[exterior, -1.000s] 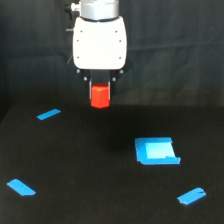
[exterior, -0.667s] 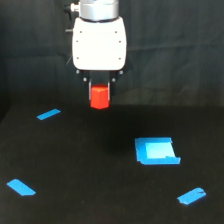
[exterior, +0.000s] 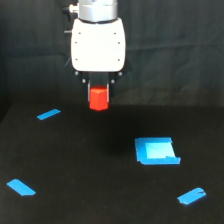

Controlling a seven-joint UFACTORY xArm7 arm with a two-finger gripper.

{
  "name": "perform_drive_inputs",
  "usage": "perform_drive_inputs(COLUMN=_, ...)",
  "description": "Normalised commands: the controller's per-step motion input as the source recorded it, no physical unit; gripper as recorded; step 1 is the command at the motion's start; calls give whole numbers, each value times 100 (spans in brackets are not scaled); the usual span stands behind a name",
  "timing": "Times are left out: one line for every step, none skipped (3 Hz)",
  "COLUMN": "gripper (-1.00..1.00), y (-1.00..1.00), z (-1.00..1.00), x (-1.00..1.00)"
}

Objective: Pick up the red object from the table

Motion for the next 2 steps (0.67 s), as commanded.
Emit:
perform_drive_inputs(gripper=-98, y=-9, z=-2, x=4)
perform_drive_inputs(gripper=-98, y=-4, z=6, x=3)
